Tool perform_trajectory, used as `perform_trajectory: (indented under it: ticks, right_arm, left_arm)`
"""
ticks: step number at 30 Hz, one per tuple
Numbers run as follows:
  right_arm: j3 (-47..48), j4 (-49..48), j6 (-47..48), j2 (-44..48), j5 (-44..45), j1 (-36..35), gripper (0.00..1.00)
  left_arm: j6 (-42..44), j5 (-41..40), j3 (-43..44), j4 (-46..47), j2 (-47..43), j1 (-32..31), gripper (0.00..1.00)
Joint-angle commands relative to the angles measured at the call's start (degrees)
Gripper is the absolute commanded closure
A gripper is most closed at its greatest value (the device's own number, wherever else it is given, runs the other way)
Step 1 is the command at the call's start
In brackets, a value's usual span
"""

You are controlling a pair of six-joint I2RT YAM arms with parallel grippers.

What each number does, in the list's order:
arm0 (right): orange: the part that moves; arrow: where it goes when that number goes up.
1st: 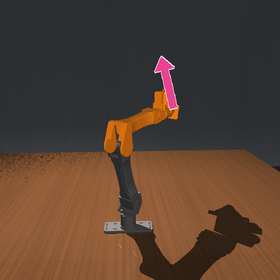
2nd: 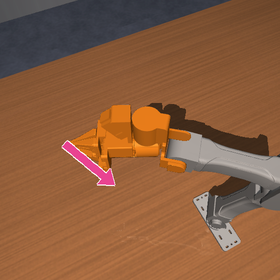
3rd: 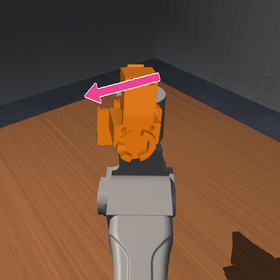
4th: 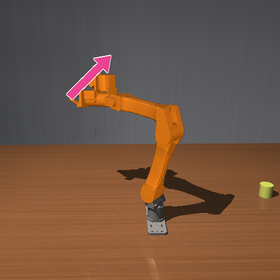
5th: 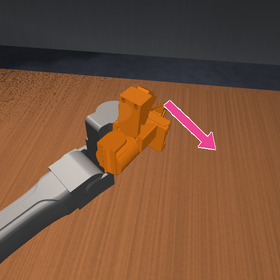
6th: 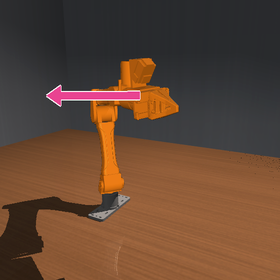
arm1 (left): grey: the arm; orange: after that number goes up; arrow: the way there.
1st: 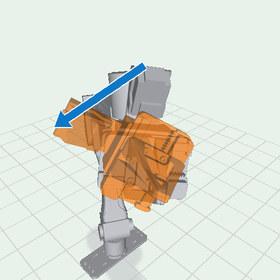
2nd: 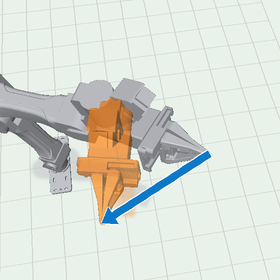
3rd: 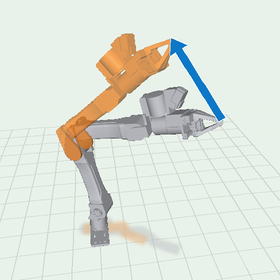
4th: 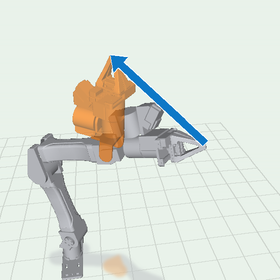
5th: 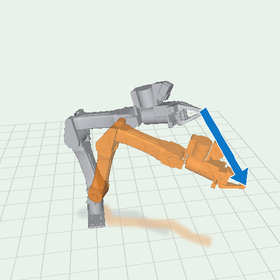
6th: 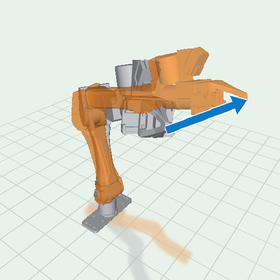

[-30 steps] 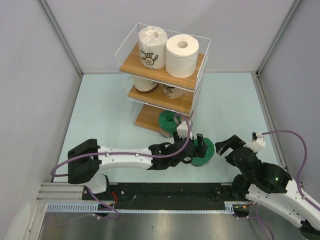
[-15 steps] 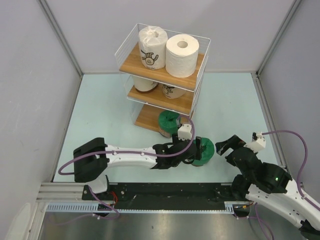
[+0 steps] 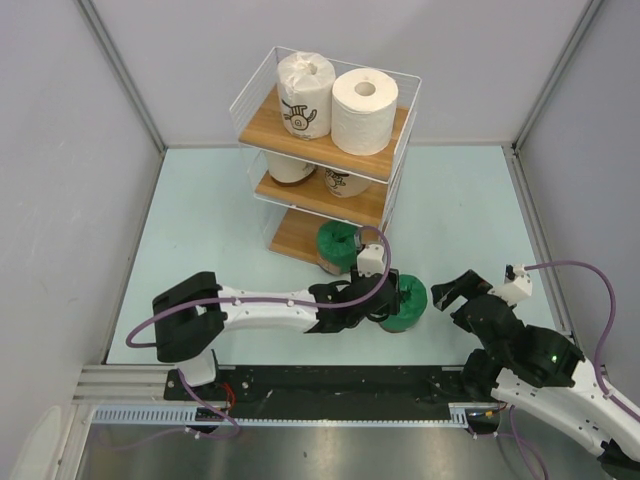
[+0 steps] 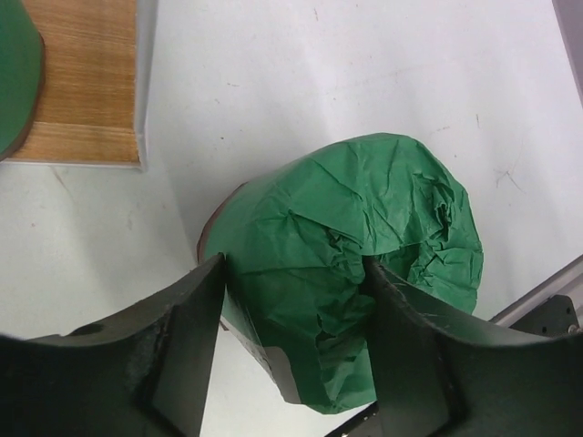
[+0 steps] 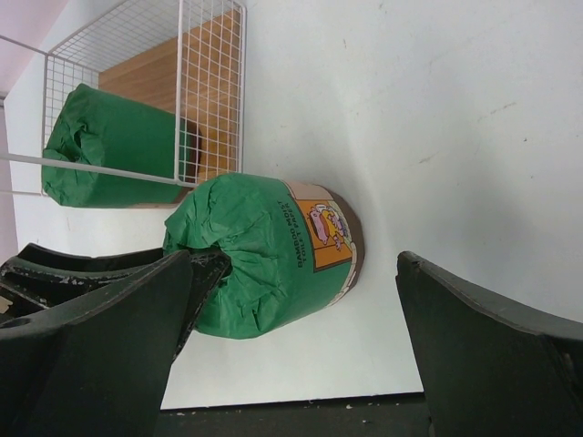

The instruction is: Place and organize the paper towels onto the shelf

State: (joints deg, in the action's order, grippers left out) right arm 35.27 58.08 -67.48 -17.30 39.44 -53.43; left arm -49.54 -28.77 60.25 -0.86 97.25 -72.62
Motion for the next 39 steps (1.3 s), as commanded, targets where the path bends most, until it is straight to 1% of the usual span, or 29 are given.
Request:
perform_trajectory:
  ticks: [1,3,4,8,12,15,18,19,22,23,25,26,28,29,30,33,36,39]
  right_arm:
    - [1.9,0.0,-0.8,0.4,2.2,-0.1,0.01]
    - [1.9,0.2,-0.9,0.5,2.1,0.0,0.01]
    - [1.8,0.2,-0.9,0.5,2.2,-0.1,0.01]
    - [1.9,0.1,-1.0,0.5,2.3,-0.2,0.00]
    - [1.9,0.2,-1.0,0.4,2.5,-0.2,0.01]
    - [1.9,0.4,-1.2,0.3,2.6,-0.1,0.01]
    - [1.8,0.4,-1.2,0.2,2.7,-0.2,0.01]
    - [1.9,0.4,-1.2,0.3,2.7,-0.2,0.00]
    - [1.9,0.3,-1.2,0.2,2.6,-0.2,0.00]
    - [1.8,0.3,-1.1,0.2,2.7,-0.2,0.00]
    - [1.9,0.3,-1.2,0.2,2.8,-0.2,0.00]
    - [1.8,0.4,-1.2,0.2,2.9,-0.2,0.00]
    - [1.9,0.4,-1.2,0.2,2.9,-0.2,0.00]
    - [1.9,0.4,-1.1,0.2,2.9,-0.3,0.01]
    - [1.9,0.4,-1.2,0.0,2.9,-0.2,0.00]
    - [1.9,0.4,-1.2,-0.1,2.7,-0.2,0.00]
    - [1.9,0.4,-1.2,0.2,2.5,-0.2,0.00]
    - [1.9,0.3,-1.2,0.2,2.4,-0.2,0.00]
  left_arm:
    - [0.3,1.0,1.3,0.6,0.6,0.8,0.41]
    - [0.3,2.0,0.9,0.6,0.6,0.9,0.42]
    - [0.3,2.2,0.8,2.3,0.6,1.0,0.45]
    - [0.5,3.8,-0.3,3.2,0.2,1.2,0.54]
    - [-0.2,3.9,-2.6,3.9,-2.2,1.1,0.55]
    - [-0.7,3.9,-5.7,4.4,-6.5,1.2,0.55]
    - [-1.4,4.0,-9.5,3.4,-12.2,1.2,0.55]
    - [-2.0,4.0,-10.7,3.0,-15.8,1.2,0.55]
    - [-4.4,3.4,-16.2,1.3,-21.9,1.2,0.55]
    - [-5.3,2.2,-19.2,-1.7,-26.3,1.1,0.55]
    - [-7.7,0.9,-21.9,-4.2,-31.6,1.1,0.54]
    - [-8.4,-0.1,-24.3,-7.1,-37.1,1.2,0.54]
    - [-10.4,-4.3,-26.2,-10.3,-42.0,1.2,0.53]
    - [-10.8,-5.9,-27.7,-13.3,-47.1,1.3,0.53]
    - [-11.2,-9.3,-28.3,-14.5,-49.1,1.3,0.53]
    - [-12.9,-14.4,-30.0,-19.3,-55.7,2.6,0.53]
    - [-13.9,-16.1,-30.8,-21.9,-58.5,6.1,0.53]
    - [-10.7,-16.1,-31.2,-19.6,-58.3,9.9,0.53]
